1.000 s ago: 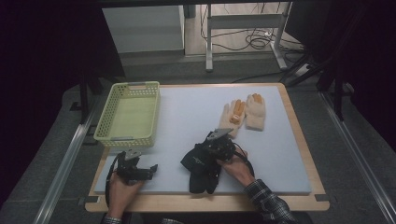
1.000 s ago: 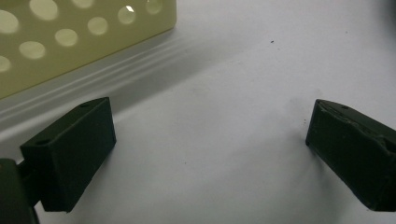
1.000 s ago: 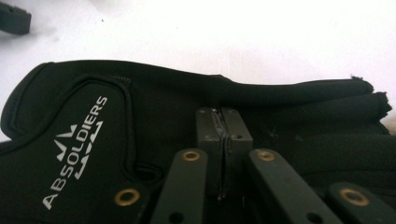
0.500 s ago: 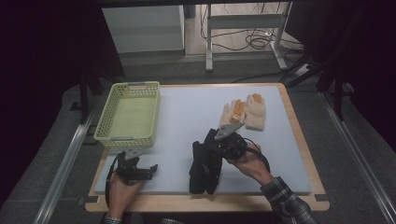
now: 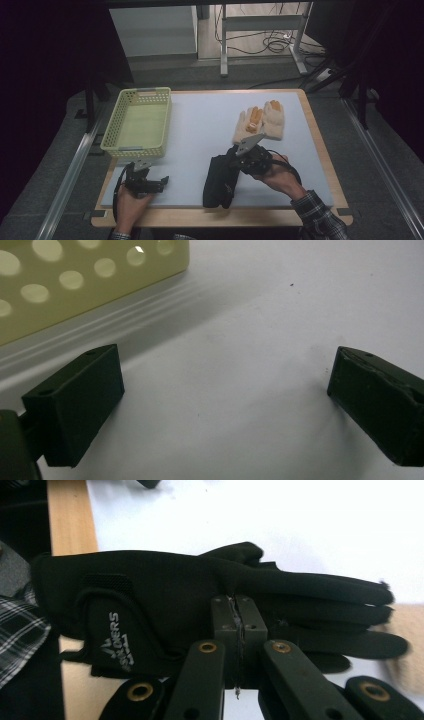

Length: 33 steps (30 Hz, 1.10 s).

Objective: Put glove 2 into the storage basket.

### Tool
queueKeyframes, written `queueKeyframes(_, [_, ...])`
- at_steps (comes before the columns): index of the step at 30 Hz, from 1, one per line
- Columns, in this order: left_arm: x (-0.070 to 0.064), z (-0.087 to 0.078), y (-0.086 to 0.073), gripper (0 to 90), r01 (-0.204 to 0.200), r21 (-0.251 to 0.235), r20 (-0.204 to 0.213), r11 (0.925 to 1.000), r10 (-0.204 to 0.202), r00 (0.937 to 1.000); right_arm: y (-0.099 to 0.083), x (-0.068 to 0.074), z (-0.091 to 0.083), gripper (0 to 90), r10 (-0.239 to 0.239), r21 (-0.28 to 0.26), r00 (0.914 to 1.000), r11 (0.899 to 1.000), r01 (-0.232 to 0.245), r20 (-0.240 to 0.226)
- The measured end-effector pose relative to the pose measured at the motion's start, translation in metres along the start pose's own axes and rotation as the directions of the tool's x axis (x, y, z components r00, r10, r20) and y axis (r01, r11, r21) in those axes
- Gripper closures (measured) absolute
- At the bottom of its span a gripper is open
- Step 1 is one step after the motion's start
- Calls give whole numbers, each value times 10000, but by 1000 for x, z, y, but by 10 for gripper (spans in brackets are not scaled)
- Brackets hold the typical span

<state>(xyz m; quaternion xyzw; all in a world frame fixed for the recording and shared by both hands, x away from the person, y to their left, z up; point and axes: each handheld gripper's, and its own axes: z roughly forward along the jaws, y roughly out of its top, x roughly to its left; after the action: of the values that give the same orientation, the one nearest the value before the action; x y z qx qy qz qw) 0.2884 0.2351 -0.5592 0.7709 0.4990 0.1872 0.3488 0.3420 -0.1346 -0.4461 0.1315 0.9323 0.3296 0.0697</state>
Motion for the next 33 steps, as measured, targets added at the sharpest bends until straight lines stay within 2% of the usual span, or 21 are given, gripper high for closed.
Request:
queueKeyframes(4, [0,0,0,21,-7,-6,-1,10000,7,10000,4,-2,35,886,-137,286,9996,9995,144,-243])
queueKeyframes(5, [0,0,0,21,-7,-6,-1,10000,7,10000,4,-2,35,886,-137,286,9996,9995,144,-243])
queueKeyframes(7, [0,0,0,21,-8,-6,0,10000,8,10000,3,0,56,861,-104,282,9999,9995,107,-105])
queueKeyframes(8, [0,0,0,21,-8,-6,0,10000,8,10000,3,0,56,861,-104,282,9999,9995,107,-105])
queueKeyframes(9, [0,0,0,21,-26,5,6,10000,26,10000,2,-1,61,738,72,-22,9999,10000,-72,145])
queueKeyframes(10, [0,0,0,21,-26,5,6,10000,26,10000,2,-1,61,738,72,-22,9999,10000,-72,145])
queueKeyframes(12, [0,0,0,21,-9,-8,1,10000,9,10000,1,-4,49,648,668,-538,9977,9964,-659,141])
queueKeyframes(14, [0,0,0,21,-10,-6,-1,10000,10,10000,0,-4,42,646,806,-608,9964,9950,-789,261])
queueKeyframes(15, [0,0,0,21,-9,-4,-1,10000,9,10000,-5,-4,31,634,1020,-736,9940,9924,-990,383])
queueKeyframes(17, [0,0,0,21,20,-7,-1,10000,-20,10000,-12,-5,22,623,1386,-877,9894,9870,-1344,440])
queueKeyframes(20, [0,0,0,21,16,12,-3,10000,-16,10000,-21,-4,19,591,1752,-999,9836,9803,-1702,434])
queueKeyframes(21, [0,0,0,21,17,6,-6,10000,-17,10000,-29,-1,21,535,1933,-972,9801,9773,-1883,452])
queueKeyframes(23, [0,0,0,21,-12,36,-1,10000,12,10000,-32,1,24,509,2026,-937,9778,9759,-1971,538])
queueKeyframes(25, [0,0,0,21,-13,36,-1,10000,13,10000,-43,3,33,498,2337,-920,9676,9700,-2252,953])
queueKeyframes(26, [0,0,0,21,-13,36,-1,10000,13,10000,-43,3,33,498,2337,-920,9676,9700,-2252,953])
queueKeyframes(27, [0,0,0,21,-13,34,0,10000,13,10000,-50,-1,33,583,2652,-1226,9581,9600,-2518,1085])
queueKeyframes(28, [0,0,0,21,-12,36,-2,10000,12,10000,-53,-5,31,633,2768,-1365,9542,9556,-2610,1136])
queueKeyframes(29, [0,0,0,21,-12,36,-2,10000,12,10000,-53,-5,31,633,2768,-1365,9542,9556,-2610,1136])
queueKeyframes(31, [0,0,0,21,-11,35,-2,10000,11,10000,-58,-12,27,712,3007,-1572,9412,9479,-2771,1542])
queueKeyframes(32, [0,0,0,21,-12,36,-2,10000,12,10000,-60,-18,26,710,3323,-1563,9320,9378,-3101,1446])
queueKeyframes(33, [0,0,0,21,-13,39,-3,10000,13,10000,-60,-20,26,687,3472,-1693,9273,9311,-3231,1399])
